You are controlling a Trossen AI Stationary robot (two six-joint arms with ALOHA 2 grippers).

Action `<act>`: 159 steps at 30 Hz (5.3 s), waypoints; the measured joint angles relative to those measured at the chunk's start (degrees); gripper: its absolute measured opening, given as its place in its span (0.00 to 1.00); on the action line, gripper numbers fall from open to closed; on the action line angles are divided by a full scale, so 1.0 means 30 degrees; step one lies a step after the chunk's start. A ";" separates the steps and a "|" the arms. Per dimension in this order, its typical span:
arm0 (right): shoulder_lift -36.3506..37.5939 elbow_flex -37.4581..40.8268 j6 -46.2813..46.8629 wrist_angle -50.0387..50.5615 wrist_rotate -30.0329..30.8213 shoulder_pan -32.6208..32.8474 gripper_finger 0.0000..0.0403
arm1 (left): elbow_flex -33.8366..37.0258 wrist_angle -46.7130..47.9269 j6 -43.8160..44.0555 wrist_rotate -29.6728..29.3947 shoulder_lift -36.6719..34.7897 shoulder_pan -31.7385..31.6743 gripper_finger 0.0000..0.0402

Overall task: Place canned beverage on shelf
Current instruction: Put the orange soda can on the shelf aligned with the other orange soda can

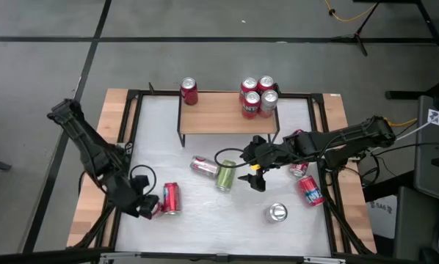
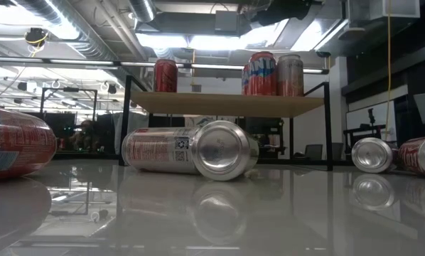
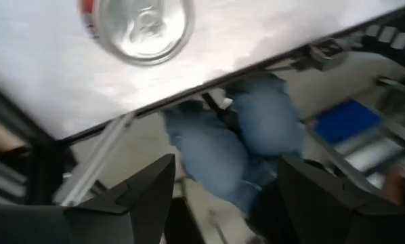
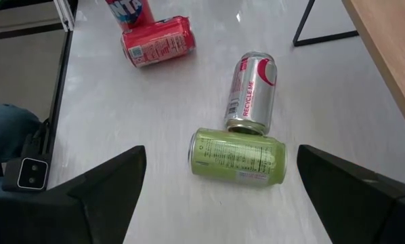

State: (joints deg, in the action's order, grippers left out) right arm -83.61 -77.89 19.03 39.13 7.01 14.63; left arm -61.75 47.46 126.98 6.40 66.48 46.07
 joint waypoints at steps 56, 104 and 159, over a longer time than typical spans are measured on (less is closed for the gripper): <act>0.0015 0.0000 -0.0015 -0.0007 0.0007 -0.0005 0.92 | -0.3274 0.5572 -0.7074 -0.4041 0.6441 0.0989 0.88; 0.0015 0.0000 -0.0014 -0.0008 0.0007 0.0000 0.92 | -0.0724 0.4131 -0.7822 -0.7249 0.6441 0.0858 0.89; 0.0015 0.0000 -0.0015 -0.0021 0.0022 0.0000 0.92 | -0.1181 0.6502 -1.5078 -0.1350 0.3134 -0.3326 0.68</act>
State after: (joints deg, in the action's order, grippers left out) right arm -83.57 -77.89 18.98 39.07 7.07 14.63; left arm -65.29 66.97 81.74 2.35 75.88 36.09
